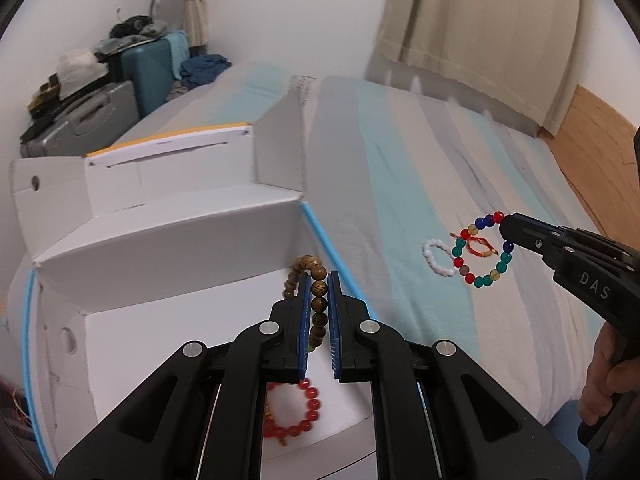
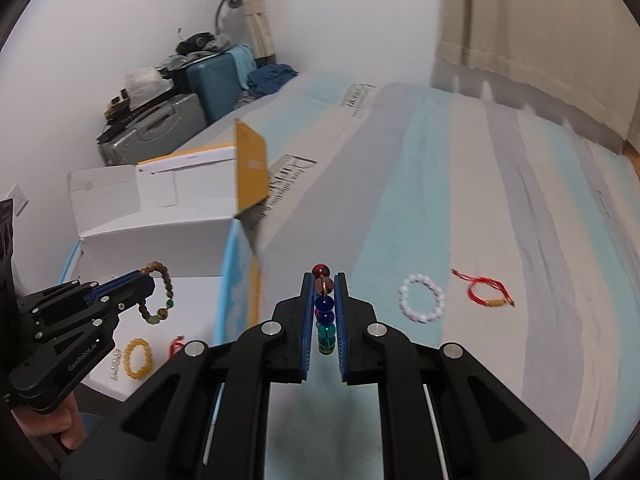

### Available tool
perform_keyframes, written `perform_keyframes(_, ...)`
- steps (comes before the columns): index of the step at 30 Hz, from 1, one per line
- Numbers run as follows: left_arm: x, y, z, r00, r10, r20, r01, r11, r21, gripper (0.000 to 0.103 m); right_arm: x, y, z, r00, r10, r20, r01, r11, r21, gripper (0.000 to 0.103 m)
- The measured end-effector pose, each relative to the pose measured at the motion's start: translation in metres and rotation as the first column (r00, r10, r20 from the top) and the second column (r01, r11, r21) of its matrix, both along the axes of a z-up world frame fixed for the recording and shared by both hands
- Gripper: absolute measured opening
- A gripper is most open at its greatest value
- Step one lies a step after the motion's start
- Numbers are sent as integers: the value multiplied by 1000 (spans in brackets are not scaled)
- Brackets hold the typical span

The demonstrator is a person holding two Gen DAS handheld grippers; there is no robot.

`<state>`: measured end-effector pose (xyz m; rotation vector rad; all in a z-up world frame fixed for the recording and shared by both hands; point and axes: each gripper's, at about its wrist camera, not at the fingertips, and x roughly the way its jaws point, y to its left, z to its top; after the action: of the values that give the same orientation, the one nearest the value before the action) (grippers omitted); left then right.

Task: Organize jewelry
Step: 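Carry the multicolour bracelet with the right tool while the left tool carries the wooden bracelet into the box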

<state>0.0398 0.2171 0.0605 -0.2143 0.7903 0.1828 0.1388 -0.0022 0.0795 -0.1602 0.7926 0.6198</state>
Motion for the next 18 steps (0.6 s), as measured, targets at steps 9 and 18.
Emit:
perform_keyframes(9,-27,30,7,997,72,3,-72,997,13,8,-27,39,13,996,84,14,-84,996,10,9)
perform_keyframes(18,-51,68,3,986,160,-52,-159,987,25,8,-52,75,11,986,164,1,-164,986,12,9)
